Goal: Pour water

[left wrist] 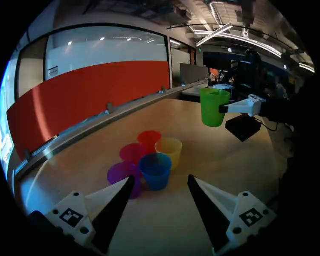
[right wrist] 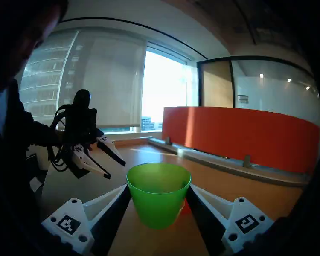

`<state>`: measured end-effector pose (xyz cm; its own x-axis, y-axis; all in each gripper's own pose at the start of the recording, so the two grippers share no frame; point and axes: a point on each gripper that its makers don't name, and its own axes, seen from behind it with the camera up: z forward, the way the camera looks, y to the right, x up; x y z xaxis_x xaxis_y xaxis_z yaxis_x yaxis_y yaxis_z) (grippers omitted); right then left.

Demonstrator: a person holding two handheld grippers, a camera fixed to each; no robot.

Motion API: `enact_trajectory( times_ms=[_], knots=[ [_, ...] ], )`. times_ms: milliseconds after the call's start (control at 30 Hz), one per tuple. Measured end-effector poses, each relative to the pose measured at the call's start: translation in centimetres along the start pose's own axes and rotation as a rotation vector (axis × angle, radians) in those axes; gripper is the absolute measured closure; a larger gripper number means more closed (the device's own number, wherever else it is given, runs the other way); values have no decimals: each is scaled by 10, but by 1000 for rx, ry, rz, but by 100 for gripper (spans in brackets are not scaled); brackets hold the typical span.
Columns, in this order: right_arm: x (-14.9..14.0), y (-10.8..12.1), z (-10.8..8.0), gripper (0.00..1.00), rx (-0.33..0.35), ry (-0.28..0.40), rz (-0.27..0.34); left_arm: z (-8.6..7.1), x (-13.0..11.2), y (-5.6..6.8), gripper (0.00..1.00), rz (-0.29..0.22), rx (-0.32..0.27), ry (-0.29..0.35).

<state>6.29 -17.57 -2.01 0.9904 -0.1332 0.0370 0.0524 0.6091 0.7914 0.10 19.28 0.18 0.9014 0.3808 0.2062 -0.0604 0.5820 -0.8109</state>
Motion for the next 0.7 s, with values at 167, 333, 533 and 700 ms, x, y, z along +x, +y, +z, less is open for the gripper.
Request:
enact_trajectory(
  times_ms=[167, 333, 533, 700],
  knots=[
    [0, -1, 0, 10, 5, -1, -5, 9, -10, 1, 7, -5, -13, -31],
    [0, 0, -1, 10, 4, -3, -7, 18, -16, 1, 7, -6, -24, -54],
    [-2, 2, 0, 10, 2, -7, -4, 28, -19, 3, 7, -10, -47, -67],
    [-5, 4, 0, 10, 1, -11, -1, 36, -23, 6, 7, -6, -61, -78]
  ],
)
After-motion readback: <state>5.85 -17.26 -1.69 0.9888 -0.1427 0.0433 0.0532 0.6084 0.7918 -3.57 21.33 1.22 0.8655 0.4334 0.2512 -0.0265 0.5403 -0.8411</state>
